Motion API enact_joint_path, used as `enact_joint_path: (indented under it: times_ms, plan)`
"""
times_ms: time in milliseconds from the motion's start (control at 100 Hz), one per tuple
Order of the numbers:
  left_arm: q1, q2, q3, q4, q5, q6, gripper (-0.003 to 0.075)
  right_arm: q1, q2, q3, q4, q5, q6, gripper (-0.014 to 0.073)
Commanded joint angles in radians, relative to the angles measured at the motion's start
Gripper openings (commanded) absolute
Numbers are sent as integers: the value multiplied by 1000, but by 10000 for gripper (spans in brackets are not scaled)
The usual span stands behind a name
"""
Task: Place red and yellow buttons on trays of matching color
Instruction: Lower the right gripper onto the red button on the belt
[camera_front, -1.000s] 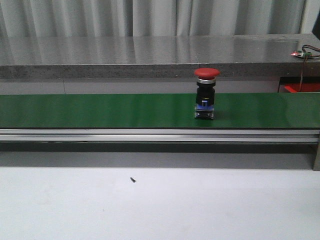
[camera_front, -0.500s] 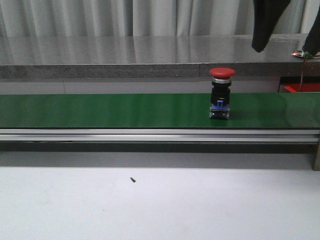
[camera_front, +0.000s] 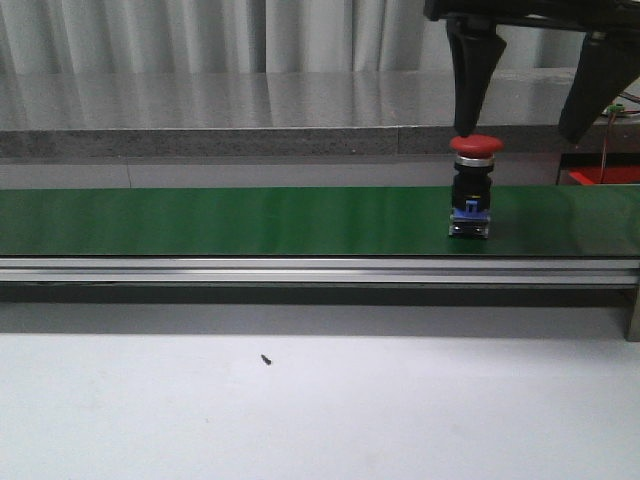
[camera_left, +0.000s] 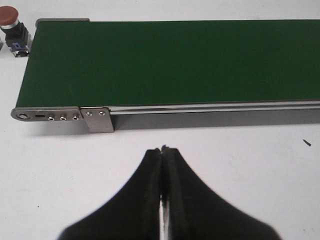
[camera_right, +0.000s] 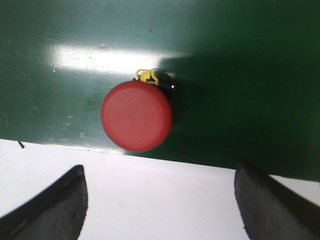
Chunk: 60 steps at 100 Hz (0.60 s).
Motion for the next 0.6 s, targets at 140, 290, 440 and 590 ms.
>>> enact_joint_path:
  times_ms: [140, 290, 440, 590]
  plan:
    - [-8, -2, -27, -20, -58, -1, -20, 2, 22, -33, 0, -56, 1, 594]
    - [-8, -2, -27, -20, -58, -1, -20, -25, 67, -33, -16, -95, 0, 594]
    - [-8, -2, -27, -20, -58, -1, -20, -65, 109, -33, -15, -123, 0, 594]
    - [-8, -2, -27, -20, -58, -1, -20, -91, 135, -33, -15, -150, 0, 593]
